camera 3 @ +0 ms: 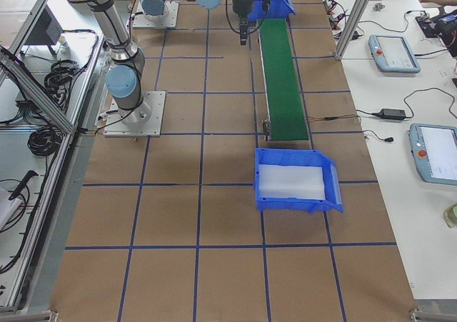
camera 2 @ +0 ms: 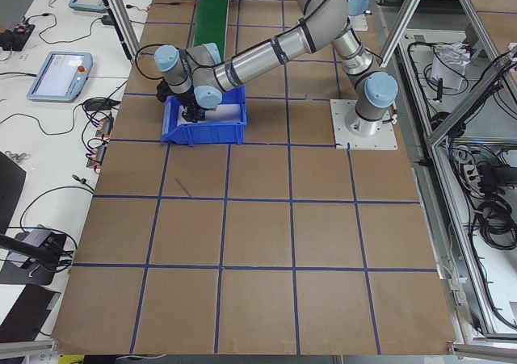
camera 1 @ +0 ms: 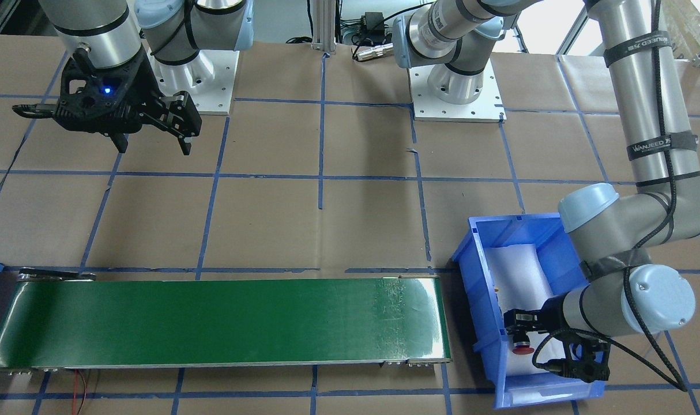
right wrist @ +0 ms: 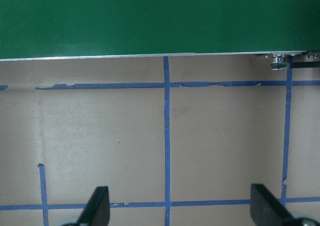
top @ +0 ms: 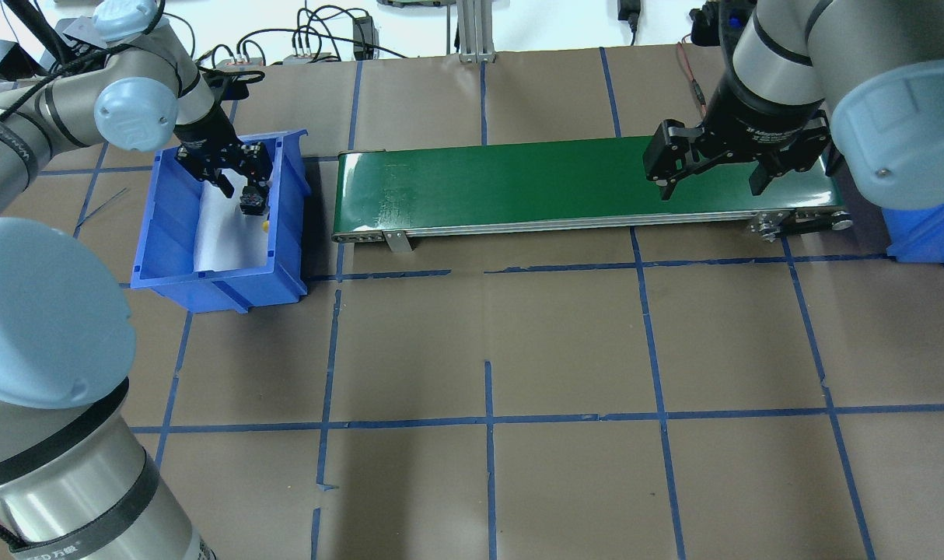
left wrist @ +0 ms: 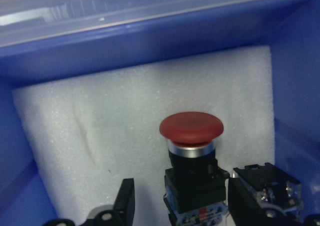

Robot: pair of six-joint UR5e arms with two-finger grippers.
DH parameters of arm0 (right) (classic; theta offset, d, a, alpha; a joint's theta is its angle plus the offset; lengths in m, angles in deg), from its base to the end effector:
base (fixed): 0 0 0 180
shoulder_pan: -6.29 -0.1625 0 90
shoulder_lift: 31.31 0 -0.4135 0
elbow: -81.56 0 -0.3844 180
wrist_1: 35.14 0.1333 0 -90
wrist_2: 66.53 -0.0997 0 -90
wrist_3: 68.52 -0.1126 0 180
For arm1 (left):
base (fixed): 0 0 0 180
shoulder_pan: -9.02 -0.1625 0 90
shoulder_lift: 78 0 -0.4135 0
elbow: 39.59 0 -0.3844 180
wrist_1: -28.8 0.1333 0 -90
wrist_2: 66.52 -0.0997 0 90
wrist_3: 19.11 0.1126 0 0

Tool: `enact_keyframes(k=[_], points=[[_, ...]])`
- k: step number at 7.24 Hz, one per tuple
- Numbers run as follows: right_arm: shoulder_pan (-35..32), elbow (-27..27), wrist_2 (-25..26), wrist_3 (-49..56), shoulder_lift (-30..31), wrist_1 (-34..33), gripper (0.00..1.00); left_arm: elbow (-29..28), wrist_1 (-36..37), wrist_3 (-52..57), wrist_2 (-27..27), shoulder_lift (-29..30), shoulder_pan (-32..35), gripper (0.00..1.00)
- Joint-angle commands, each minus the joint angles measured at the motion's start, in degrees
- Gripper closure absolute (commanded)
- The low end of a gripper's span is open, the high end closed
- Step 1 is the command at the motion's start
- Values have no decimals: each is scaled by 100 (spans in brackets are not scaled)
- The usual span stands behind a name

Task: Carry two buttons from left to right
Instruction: 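Lower the left gripper and grasp the red-capped button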

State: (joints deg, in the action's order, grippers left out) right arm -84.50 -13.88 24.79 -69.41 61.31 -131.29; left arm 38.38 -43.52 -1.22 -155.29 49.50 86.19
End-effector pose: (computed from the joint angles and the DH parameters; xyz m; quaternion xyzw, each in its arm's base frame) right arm 0.1372 -0.4693 0.4501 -0.0012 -0.9995 0.0292 0.0111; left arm 0.0192 -0.6954 0.2002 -0.0433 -0.9967 -0.0627 0.0283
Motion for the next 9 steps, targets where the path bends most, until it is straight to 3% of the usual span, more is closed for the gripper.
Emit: enact_keyframes(k=[1, 3, 4, 7, 9], points=[[0, -1, 0, 10, 2, 0, 0, -1, 8, -13, -1, 3, 0, 53], [0, -1, 0, 10, -7, 0, 0, -1, -1, -82, -1, -5, 0, 77], [0, -1, 0, 18, -7, 0, 0, -36, -1, -118, -18, -23, 0, 83], [0, -1, 0, 18, -7, 0, 0, -80, -202, -136, -53, -399, 18, 83], [0, -9, 0, 10, -7, 0, 0, -115, -833, -267, -176, -996, 18, 83]])
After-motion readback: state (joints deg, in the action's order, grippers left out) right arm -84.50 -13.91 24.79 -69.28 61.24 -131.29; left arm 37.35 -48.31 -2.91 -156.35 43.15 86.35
